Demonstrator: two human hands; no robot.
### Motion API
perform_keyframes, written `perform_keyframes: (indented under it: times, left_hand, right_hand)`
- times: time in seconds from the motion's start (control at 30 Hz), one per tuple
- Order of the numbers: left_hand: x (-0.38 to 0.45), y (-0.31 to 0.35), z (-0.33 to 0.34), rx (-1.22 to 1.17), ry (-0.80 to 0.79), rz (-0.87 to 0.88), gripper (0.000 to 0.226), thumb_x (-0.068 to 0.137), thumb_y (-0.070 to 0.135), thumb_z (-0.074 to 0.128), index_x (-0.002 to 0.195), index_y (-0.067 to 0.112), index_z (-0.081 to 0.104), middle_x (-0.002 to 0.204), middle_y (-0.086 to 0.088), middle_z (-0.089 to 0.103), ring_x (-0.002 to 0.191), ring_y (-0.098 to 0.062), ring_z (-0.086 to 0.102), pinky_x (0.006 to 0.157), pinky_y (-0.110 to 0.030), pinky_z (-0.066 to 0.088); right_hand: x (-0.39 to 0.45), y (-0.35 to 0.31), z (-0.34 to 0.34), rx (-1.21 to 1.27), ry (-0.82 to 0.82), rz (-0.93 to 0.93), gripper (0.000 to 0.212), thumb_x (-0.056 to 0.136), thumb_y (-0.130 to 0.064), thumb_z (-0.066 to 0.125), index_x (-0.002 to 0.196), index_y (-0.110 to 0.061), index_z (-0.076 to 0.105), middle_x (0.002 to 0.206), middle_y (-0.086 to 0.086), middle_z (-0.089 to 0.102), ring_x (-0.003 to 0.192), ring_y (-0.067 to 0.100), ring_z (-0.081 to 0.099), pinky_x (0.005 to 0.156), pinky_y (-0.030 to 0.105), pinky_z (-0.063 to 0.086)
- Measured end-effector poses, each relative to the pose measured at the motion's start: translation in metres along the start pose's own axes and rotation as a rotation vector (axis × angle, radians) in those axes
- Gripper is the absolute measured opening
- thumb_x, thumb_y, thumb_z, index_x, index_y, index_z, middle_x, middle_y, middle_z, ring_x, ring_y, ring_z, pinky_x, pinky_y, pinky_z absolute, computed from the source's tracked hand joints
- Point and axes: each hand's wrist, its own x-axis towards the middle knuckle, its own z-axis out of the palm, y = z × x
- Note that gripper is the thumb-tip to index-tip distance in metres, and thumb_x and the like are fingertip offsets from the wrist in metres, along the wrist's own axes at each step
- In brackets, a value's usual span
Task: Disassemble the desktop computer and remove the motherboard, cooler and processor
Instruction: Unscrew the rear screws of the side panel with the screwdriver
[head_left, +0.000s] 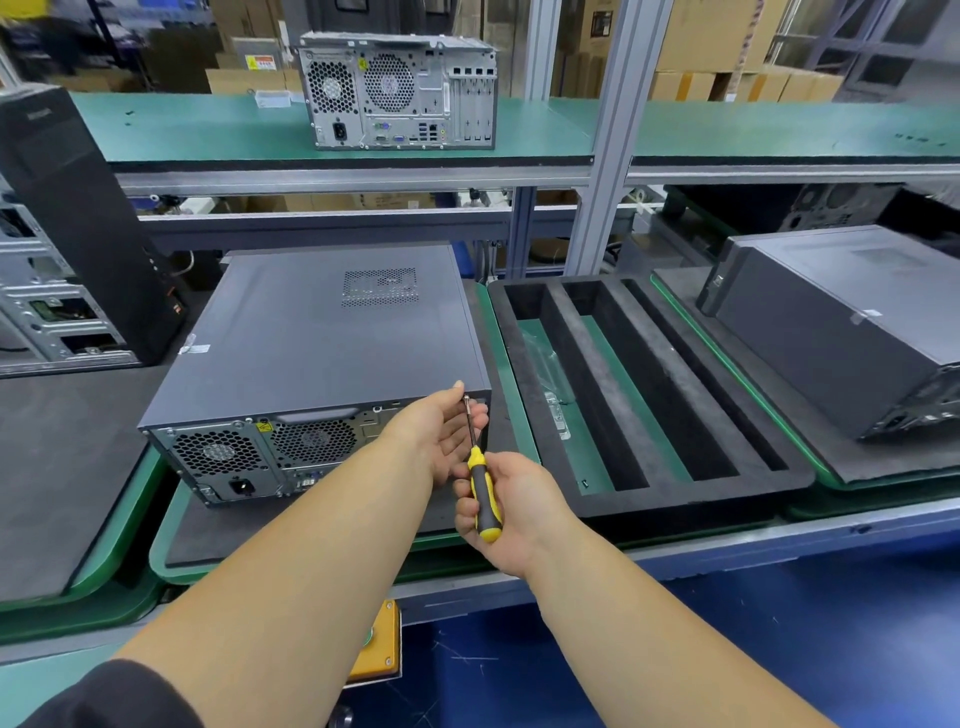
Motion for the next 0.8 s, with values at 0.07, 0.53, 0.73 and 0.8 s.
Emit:
perform_keyframes:
  times: [0.07, 0.53, 0.73, 0.8]
  left_hand:
    - [0.0005, -0.0002, -0.0012, -0.019, -0.006, 0.003, 0.029, 0.090, 0.034, 0.064, 0.089, 0.006, 0.071, 0.077, -0.004, 0.075, 0.071, -0.013, 0.071, 0.064, -0.023, 0.053]
    - [-0.0080, -0.0005, 0.0012, -0.027, 0.002, 0.021, 0.027, 0.090, 0.031, 0.065, 0.082, 0.006, 0.070, 0.072, -0.004, 0.074, 0.077, -0.015, 0.069, 0.075, -0.024, 0.055]
    - [-0.0080, -0.0015, 0.0014, 0.021, 0.034, 0.035, 0.022, 0.089, 0.030, 0.067, 0.084, 0.009, 0.071, 0.075, -0.002, 0.075, 0.072, -0.013, 0.069, 0.065, -0.023, 0.055]
    - [-0.0081, -0.0013, 0.0012, 0.011, 0.030, 0.034, 0.022, 0.089, 0.029, 0.067, 0.085, 0.008, 0.071, 0.074, -0.002, 0.075, 0.071, -0.013, 0.069, 0.067, -0.023, 0.054]
  right_hand:
    - [0.0010, 0.0006, -0.0004, -0.033, 0.043, -0.012, 0.029, 0.096, -0.030, 0.051, 0.099, -0.006, 0.067, 0.068, 0.008, 0.060, 0.049, 0.015, 0.053, 0.045, 0.024, 0.045]
    - [-0.0059, 0.0016, 0.0033, 0.033, -0.037, -0.021, 0.030, 0.095, -0.036, 0.053, 0.086, -0.009, 0.061, 0.063, 0.004, 0.049, 0.045, 0.011, 0.043, 0.041, 0.020, 0.038]
    - [-0.0044, 0.0034, 0.0017, 0.049, -0.004, -0.045, 0.025, 0.098, -0.026, 0.052, 0.098, -0.005, 0.065, 0.063, 0.007, 0.056, 0.046, 0.013, 0.050, 0.041, 0.023, 0.043]
    - [-0.0039, 0.0036, 0.0007, 0.037, 0.019, -0.049, 0.025, 0.097, -0.027, 0.055, 0.100, -0.004, 0.066, 0.063, 0.007, 0.057, 0.046, 0.013, 0.051, 0.042, 0.024, 0.044]
